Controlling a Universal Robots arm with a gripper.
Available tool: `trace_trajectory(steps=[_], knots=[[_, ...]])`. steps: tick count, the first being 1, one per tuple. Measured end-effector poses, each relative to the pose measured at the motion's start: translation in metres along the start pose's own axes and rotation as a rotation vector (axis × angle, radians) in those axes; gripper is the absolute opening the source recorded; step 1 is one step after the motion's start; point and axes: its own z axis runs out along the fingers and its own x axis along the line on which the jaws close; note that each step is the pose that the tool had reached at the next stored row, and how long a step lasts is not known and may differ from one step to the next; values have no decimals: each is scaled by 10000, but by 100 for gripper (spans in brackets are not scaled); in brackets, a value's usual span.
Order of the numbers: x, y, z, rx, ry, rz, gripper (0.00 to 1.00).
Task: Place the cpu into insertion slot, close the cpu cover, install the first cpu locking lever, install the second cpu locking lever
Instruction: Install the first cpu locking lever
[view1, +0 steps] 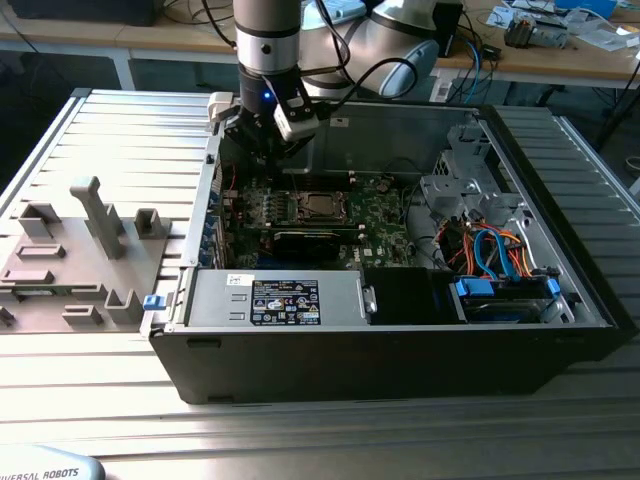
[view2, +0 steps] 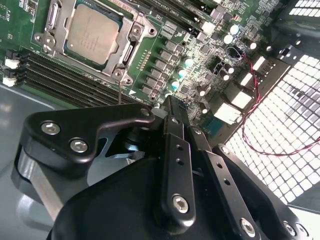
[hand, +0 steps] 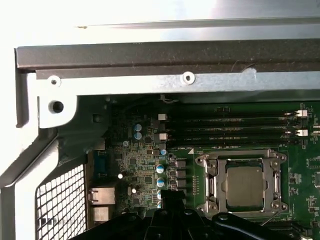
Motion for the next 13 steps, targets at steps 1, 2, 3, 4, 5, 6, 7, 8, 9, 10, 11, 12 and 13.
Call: trace_trajectory(steps=[1, 2, 3, 4, 5, 6, 7, 8, 9, 10, 11, 12, 13], knots=[[1, 8, 1, -84, 2, -1, 11], [0, 11, 2, -194, 5, 0, 11], [1, 13, 2, -291, 9, 0, 11], [0, 15, 3, -391, 13, 0, 11], [-1, 20, 4, -440, 15, 0, 11], [-6, 28, 7, -457, 15, -13, 11], [-13, 37, 10, -464, 16, -34, 11], [-26, 55, 15, -470, 18, -82, 11], [-34, 69, 20, -470, 19, -159, 11], [-42, 80, 27, -471, 21, -248, 11], [-59, 94, 34, -471, 23, -342, 11], [-75, 103, 37, -470, 25, -379, 11], [-93, 111, 38, -470, 26, -406, 11]])
